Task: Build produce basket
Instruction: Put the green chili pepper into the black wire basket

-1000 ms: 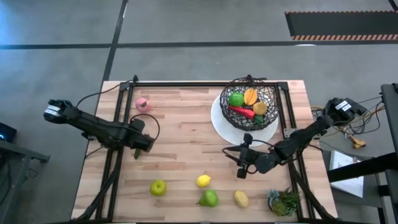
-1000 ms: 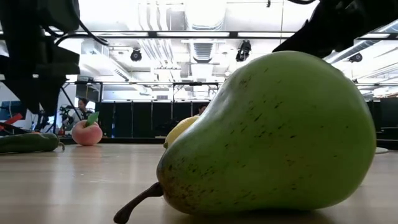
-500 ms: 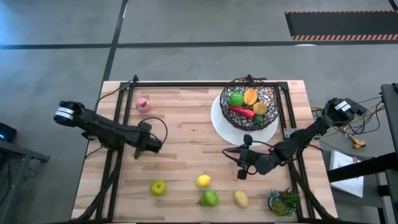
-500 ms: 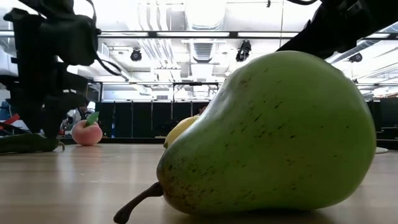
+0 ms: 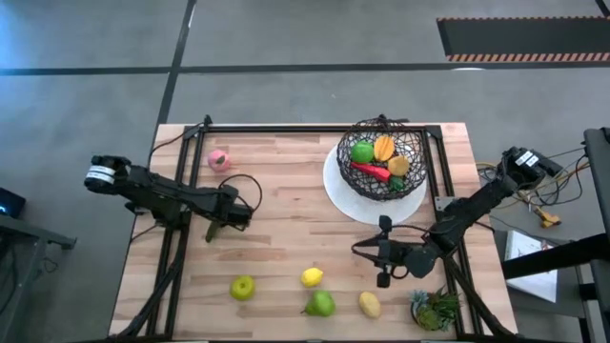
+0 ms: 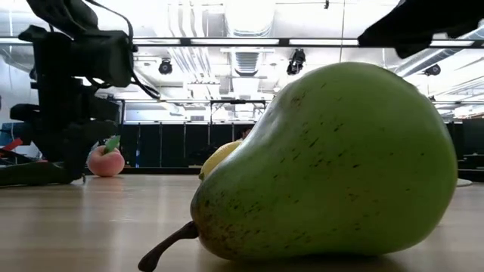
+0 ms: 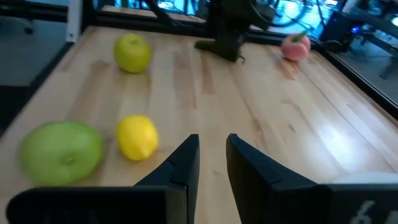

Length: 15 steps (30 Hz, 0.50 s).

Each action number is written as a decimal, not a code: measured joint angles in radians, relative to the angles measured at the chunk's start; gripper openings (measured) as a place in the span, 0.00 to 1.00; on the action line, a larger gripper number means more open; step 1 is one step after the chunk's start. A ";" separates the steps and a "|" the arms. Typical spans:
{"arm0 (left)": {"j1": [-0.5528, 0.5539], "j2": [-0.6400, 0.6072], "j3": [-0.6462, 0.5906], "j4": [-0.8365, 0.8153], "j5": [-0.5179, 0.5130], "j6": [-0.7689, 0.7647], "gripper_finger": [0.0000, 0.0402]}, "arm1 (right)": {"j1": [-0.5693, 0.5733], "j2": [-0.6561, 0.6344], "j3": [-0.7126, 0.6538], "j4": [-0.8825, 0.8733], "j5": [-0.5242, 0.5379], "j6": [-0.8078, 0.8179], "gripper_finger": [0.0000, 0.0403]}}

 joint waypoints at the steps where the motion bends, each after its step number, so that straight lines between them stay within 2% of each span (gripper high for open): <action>1: 0.005 0.005 -0.003 0.017 0.000 0.008 0.50 | 0.010 -0.005 0.000 0.000 0.000 0.000 0.17; 10: 0.015 0.023 -0.008 0.051 0.021 0.089 0.26 | 0.084 -0.035 0.000 -0.064 0.031 0.021 0.15; 15: 0.015 0.006 0.074 0.060 0.044 0.187 0.24 | 0.150 -0.099 -0.001 -0.189 0.036 0.126 0.13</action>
